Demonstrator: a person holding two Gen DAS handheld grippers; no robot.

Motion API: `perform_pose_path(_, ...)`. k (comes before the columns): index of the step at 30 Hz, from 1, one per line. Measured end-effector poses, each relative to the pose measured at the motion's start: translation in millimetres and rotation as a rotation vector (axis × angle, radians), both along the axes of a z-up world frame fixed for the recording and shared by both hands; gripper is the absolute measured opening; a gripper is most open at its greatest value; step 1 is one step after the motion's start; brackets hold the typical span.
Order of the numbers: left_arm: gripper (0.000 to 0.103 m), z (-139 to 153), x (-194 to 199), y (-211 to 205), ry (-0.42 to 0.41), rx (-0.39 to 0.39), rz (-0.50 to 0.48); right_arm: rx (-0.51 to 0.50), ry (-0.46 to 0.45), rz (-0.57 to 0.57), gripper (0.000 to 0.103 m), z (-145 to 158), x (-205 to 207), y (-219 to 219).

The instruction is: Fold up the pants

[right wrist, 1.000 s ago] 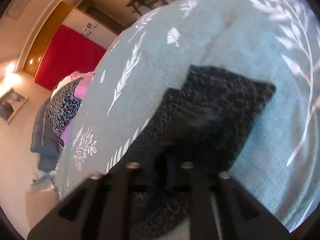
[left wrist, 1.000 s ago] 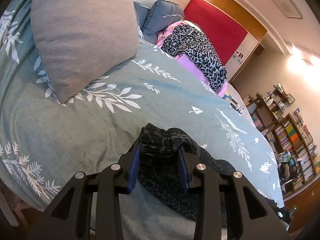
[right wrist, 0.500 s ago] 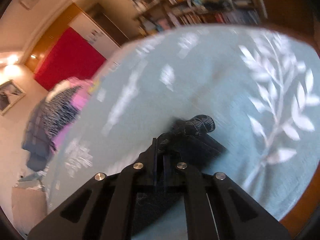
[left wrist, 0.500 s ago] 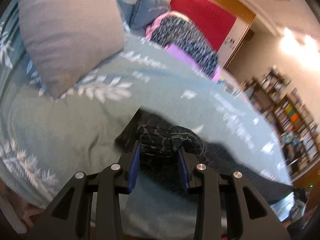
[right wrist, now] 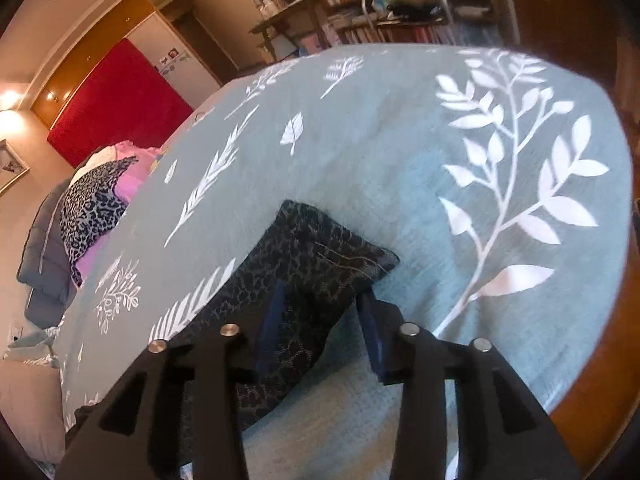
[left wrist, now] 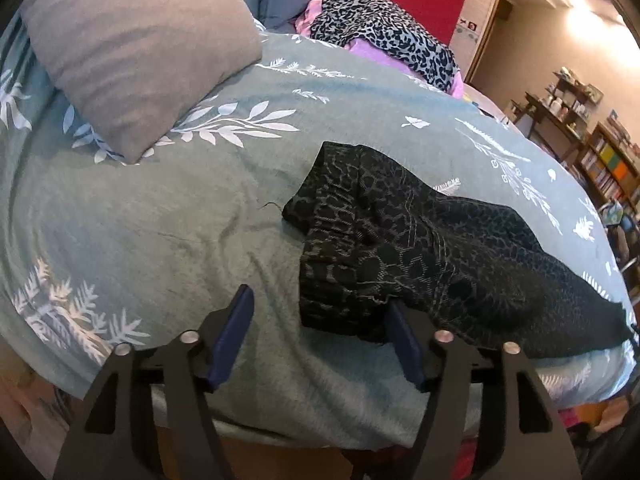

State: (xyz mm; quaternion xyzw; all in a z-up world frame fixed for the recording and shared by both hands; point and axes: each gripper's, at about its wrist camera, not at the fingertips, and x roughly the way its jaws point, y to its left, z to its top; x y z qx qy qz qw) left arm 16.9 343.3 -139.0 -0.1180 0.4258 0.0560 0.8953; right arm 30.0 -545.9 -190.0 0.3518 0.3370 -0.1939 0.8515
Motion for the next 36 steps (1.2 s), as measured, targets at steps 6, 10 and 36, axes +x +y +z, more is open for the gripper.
perform_pose_path(6, 0.074, -4, -10, 7, 0.011, 0.014, -0.005, -0.206, 0.097, -0.016, 0.039, 26, 9, 38)
perform_pose_path(10, 0.074, 0, -15, -1, 0.006, 0.066, -0.041, -0.278, 0.086, 0.099, 0.040, 39, 36, 88)
perform_pose_path(36, 0.081, -2, -15, -3, -0.032, -0.587, -0.094, -0.059, -0.036, 1.106, 0.047, 37, 198, 466)
